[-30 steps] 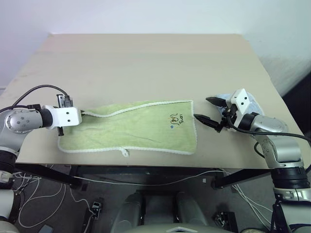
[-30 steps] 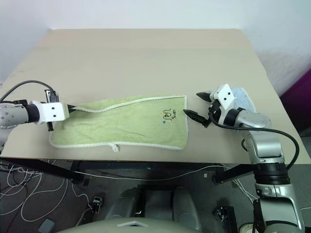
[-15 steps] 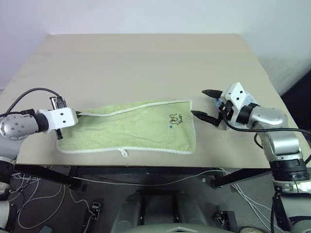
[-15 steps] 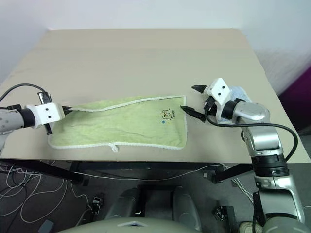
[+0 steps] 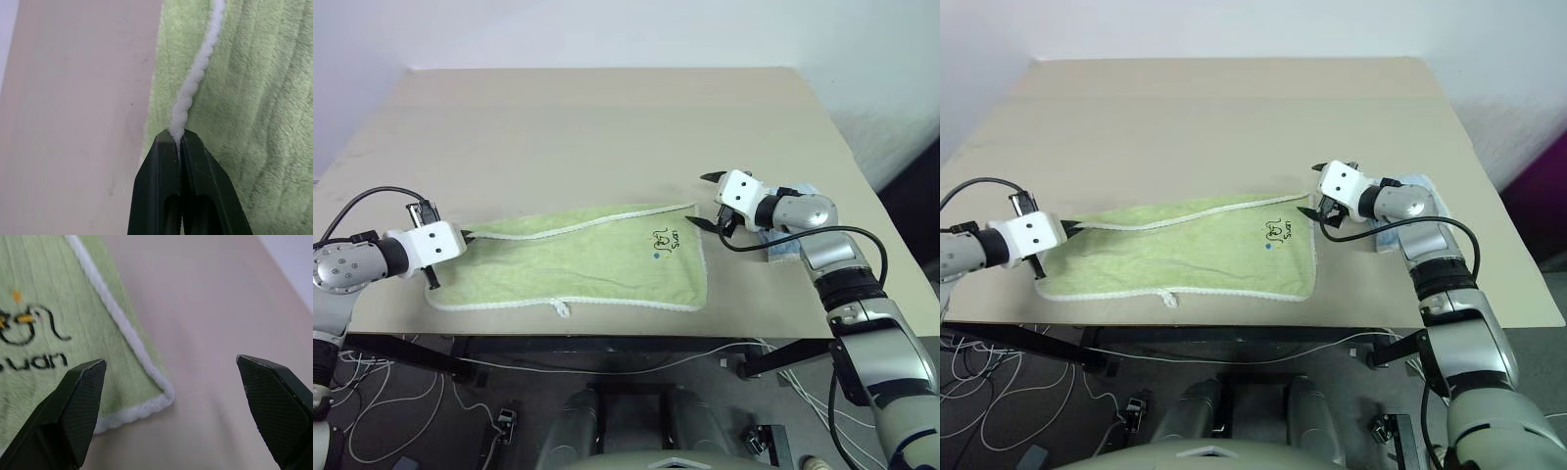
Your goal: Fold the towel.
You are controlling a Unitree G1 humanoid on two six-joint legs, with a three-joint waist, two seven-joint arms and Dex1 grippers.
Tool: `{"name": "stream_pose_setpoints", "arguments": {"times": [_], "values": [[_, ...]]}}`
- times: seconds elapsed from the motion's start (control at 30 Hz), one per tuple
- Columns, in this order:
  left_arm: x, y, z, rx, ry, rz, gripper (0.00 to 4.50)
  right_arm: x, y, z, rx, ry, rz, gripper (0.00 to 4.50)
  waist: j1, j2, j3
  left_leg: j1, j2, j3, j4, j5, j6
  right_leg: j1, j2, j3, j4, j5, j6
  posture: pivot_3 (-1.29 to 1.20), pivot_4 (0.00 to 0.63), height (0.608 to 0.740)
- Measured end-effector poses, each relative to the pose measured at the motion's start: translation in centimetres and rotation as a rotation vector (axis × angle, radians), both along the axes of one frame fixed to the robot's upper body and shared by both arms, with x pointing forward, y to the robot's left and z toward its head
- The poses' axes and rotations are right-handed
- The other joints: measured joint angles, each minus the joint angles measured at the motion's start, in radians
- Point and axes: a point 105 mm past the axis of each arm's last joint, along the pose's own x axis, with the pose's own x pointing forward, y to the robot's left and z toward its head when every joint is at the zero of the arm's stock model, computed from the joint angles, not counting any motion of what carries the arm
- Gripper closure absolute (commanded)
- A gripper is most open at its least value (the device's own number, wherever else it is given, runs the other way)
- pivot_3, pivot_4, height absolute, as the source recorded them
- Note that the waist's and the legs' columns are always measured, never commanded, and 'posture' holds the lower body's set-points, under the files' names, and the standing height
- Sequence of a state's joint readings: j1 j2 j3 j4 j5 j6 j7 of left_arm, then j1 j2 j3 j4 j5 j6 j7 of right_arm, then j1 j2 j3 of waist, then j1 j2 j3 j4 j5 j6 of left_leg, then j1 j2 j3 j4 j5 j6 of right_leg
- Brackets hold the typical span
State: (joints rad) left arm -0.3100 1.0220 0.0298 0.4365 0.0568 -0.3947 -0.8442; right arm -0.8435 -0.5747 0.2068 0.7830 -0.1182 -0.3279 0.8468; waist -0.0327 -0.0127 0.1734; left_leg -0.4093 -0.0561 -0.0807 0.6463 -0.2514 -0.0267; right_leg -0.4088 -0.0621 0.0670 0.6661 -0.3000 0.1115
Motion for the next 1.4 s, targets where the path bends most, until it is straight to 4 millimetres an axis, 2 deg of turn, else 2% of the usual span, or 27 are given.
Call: {"name": "stream_pose_setpoints", "arguments": {"times": [0.23, 0.33, 0.7, 0.97, 1.07, 1.2, 1.3, 1.4], "values": [[-0.3, 0.1, 0.0, -0.003, 0.002, 0.008, 4.48, 1.3, 1.0, -0.4, -0.037, -0.024, 0.000, 0.00, -0.015, 0.000, 0.000, 0.000, 0.000, 0.000, -0.001, 0.000, 0.000, -0.001, 0.000, 0.000, 0.001, 0.000, 0.000, 0.00, 0.150, 0.740], [-0.4, 0.0, -0.1, -0.002, 0.003, 0.006, 4.50, 1.5, 1.3, -0.9, -0.047, -0.018, -0.003, 0.61, -0.015, 0.000, 0.000, 0.000, 0.000, 0.000, -0.001, 0.000, 0.000, -0.001, 0.000, 0.000, 0.001, 0.000, 0.000, 0.00, 0.150, 0.740], [-0.9, 0.1, -0.3, -0.003, 0.013, 0.014, 4.50, 1.4, 1.8, -1.7, -0.071, -0.025, 0.014, 4.47, -0.014, 0.000, 0.000, 0.000, 0.000, 0.000, -0.001, 0.000, 0.000, -0.001, 0.000, 0.000, 0.001, 0.000, 0.000, 0.00, 0.150, 0.740], [-0.8, -0.2, 0.0, -0.017, 0.007, 0.008, 4.50, 1.5, 1.4, -1.1, -0.061, -0.053, 0.011, 4.49, -0.013, 0.000, 0.000, 0.000, 0.000, 0.000, -0.001, 0.000, 0.000, -0.001, 0.000, 0.000, 0.001, 0.000, 0.000, 0.00, 0.150, 0.740], [-0.5, -0.4, 0.8, -0.080, -0.009, 0.015, 4.50, 1.5, 1.1, 0.2, -0.037, -0.086, 0.014, 4.49, -0.013, 0.001, 0.000, 0.000, 0.000, 0.000, -0.001, 0.000, 0.000, -0.001, 0.000, 0.000, 0.001, 0.000, 0.000, 0.00, 0.150, 0.740], [0.3, -0.6, 3.1, -0.179, -0.065, 0.027, 4.50, 1.4, -0.4, 3.9, -0.007, -0.173, 0.006, 4.49, -0.010, 0.001, 0.001, 0.000, 0.000, 0.000, 0.000, 0.000, 0.000, 0.000, 0.000, 0.000, 0.001, 0.000, 0.000, 0.00, 0.150, 0.740], [1.4, -0.4, 6.1, -0.219, -0.156, 0.031, 4.50, 1.3, -2.4, 7.9, 0.044, -0.238, -0.037, 4.49, -0.011, 0.001, 0.001, 0.000, 0.000, 0.000, 0.000, 0.000, 0.000, 0.000, 0.000, 0.000, 0.000, 0.000, 0.000, 0.00, 0.150, 0.740], [2.4, -0.7, 8.3, -0.255, -0.227, 0.024, 4.50, 1.2, -3.1, 11.4, 0.062, -0.307, -0.049, 4.49, -0.012, 0.001, 0.001, 0.000, 0.000, 0.000, 0.000, 0.000, 0.000, -0.001, 0.000, 0.000, 0.001, 0.000, 0.000, 0.00, 0.150, 0.740]]}}
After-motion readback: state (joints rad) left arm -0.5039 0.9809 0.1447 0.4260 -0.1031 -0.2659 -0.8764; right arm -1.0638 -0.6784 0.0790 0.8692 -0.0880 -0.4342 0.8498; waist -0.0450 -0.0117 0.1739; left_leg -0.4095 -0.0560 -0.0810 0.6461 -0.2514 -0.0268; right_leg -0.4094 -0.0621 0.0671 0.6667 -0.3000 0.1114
